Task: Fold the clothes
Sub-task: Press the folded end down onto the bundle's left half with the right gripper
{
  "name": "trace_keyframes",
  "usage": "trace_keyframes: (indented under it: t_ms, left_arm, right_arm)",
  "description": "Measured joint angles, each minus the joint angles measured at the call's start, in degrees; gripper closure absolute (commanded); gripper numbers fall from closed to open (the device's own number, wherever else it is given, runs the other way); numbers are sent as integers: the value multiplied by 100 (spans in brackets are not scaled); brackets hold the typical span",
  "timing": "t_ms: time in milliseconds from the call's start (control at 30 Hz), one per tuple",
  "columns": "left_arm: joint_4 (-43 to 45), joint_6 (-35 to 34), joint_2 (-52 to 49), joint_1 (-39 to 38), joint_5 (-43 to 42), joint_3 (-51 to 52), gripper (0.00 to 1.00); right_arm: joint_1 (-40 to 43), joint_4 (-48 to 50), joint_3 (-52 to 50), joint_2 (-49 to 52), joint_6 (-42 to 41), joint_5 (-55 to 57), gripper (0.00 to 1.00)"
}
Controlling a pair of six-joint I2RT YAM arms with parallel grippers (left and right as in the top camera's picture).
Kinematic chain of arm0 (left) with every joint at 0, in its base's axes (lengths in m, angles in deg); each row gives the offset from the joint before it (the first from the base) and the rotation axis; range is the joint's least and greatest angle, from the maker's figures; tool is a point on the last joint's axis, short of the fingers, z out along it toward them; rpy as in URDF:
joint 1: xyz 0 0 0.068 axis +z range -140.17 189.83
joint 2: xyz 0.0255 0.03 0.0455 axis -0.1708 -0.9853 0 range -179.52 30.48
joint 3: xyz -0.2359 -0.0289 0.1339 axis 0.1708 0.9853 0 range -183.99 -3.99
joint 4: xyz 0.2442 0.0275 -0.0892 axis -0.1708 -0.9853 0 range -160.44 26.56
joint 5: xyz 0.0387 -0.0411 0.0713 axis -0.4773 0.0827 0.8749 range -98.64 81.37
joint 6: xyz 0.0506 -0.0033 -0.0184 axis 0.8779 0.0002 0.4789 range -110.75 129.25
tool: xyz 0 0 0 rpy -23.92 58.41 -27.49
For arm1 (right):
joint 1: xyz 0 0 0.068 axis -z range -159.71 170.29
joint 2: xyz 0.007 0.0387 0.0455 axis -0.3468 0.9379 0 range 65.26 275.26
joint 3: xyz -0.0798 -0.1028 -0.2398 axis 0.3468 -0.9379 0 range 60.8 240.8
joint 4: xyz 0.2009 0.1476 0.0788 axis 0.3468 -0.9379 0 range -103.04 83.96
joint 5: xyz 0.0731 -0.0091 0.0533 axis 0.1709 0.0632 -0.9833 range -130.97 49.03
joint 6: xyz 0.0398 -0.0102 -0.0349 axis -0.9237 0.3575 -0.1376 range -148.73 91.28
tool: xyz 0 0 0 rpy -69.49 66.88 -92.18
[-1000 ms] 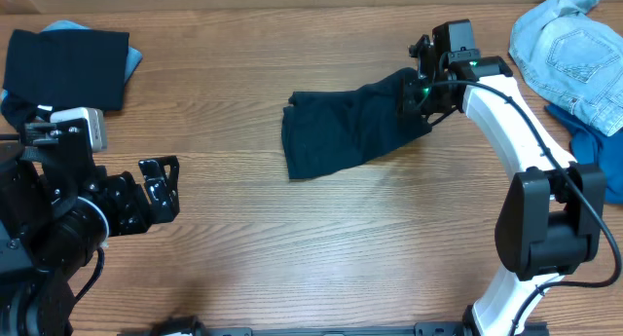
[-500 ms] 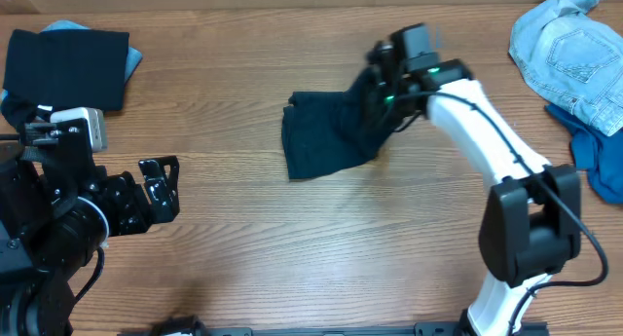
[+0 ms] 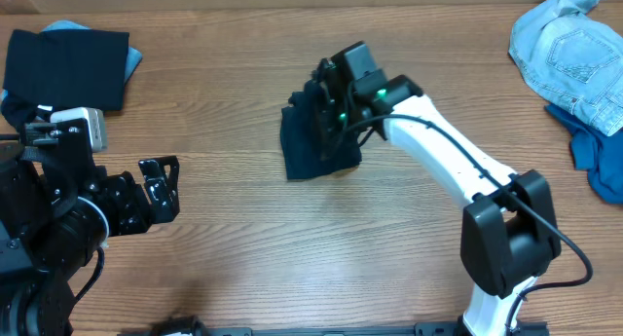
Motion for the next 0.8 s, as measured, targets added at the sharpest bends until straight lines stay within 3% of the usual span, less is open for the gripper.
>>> trace_keyframes:
  t_ms: [67, 267, 333, 433, 467, 800]
  left_arm:
    - [0, 0, -2, 0, -2, 0, 0]
    - [0, -2, -2, 0, 0, 0, 0]
    - [-2, 0, -2, 0, 0, 0, 0]
    - [-2, -2, -2, 0, 0, 0, 0]
    - [-2, 0, -2, 0, 0, 0, 0]
    - [-7, -2, 0, 0, 0, 0, 0]
  right_arm:
    - [-160, 125, 2, 0, -83, -11, 27]
    - [-505, 584, 11, 0, -221, -17, 26]
    - [-496, 623, 11, 0, -229, -13, 35]
    - [-365, 595, 11, 0, -256, 0, 82]
    - [-295, 584, 11, 0, -264, -17, 87]
    - [160, 863, 42, 321, -376, -713, 91]
